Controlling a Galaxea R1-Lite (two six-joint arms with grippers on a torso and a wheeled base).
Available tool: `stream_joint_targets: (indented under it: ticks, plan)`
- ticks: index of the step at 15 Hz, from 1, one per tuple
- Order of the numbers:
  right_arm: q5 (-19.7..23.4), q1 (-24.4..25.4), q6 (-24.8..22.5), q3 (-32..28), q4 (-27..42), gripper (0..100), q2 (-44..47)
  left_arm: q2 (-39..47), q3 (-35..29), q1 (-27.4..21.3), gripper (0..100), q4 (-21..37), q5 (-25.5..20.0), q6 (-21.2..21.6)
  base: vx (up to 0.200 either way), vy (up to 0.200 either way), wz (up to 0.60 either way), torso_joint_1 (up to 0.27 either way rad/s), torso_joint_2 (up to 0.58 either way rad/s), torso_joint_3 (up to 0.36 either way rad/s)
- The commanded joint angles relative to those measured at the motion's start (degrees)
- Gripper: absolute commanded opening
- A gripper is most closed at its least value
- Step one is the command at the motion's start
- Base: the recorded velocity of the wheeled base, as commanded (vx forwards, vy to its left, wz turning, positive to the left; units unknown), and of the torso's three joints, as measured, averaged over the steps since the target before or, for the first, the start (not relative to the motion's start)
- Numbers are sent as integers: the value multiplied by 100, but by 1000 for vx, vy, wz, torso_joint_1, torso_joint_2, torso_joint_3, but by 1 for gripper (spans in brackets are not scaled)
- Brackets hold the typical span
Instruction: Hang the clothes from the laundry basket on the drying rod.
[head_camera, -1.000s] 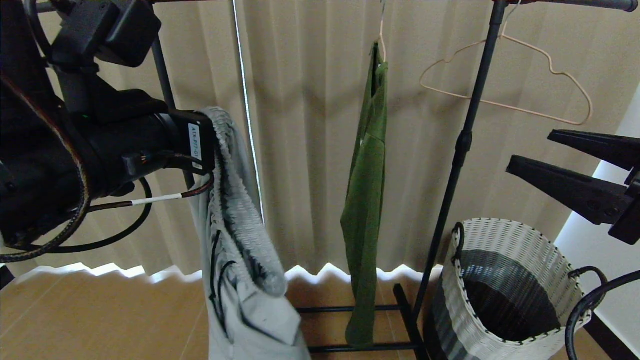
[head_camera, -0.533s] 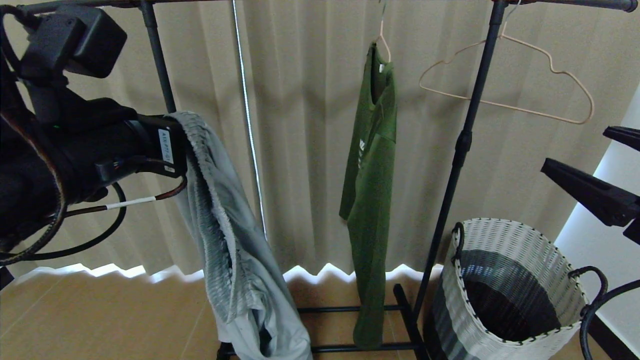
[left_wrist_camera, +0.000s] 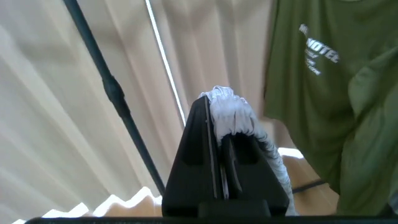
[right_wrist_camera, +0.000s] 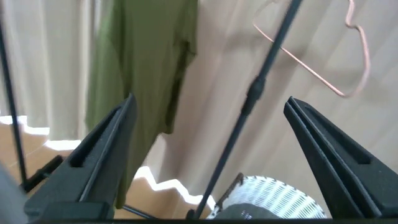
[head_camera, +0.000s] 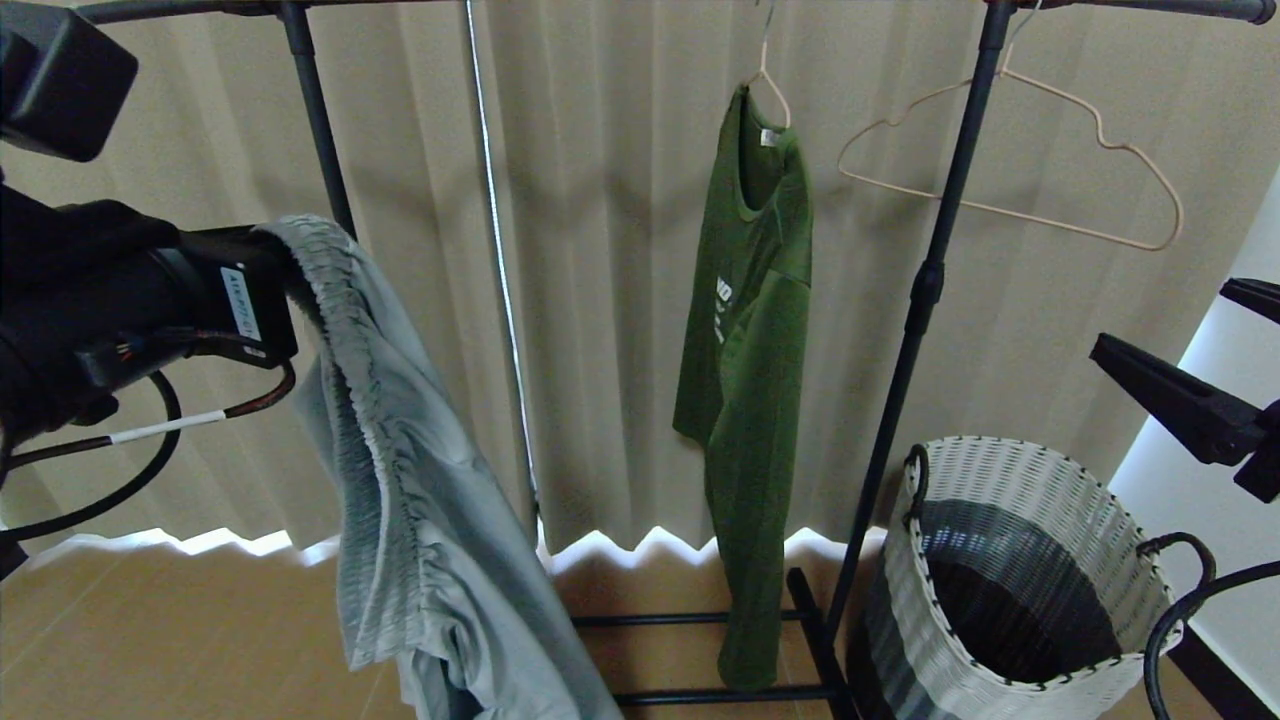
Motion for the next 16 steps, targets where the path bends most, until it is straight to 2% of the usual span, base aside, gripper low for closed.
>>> stream_joint_targets:
  ticks: [1, 6, 9, 13, 16]
  plan:
    - [2, -132, 5, -22, -12, 100, 100, -153, 113, 79, 0, -21, -10, 35, 0, 0, 0, 0, 0, 0]
    - [2, -167, 5, -66, 6, 100, 206, -382, 341, 159, 0, -3, -124, 87, 0, 0, 0, 72, -237, -233]
    - [-7, -228, -4, -84, -12, 100, 302, -505, 543, 220, 0, -3, -185, 210, 0, 0, 0, 178, -556, -300]
    - [-7, -308, -4, -110, -3, 100, 425, -681, 781, 528, 0, -3, -555, 298, 0, 0, 0, 181, -486, -284]
    - [-7, -325, -4, -119, 6, 100, 443, -707, 798, 554, 0, -3, -555, 307, 0, 0, 0, 193, -486, -284]
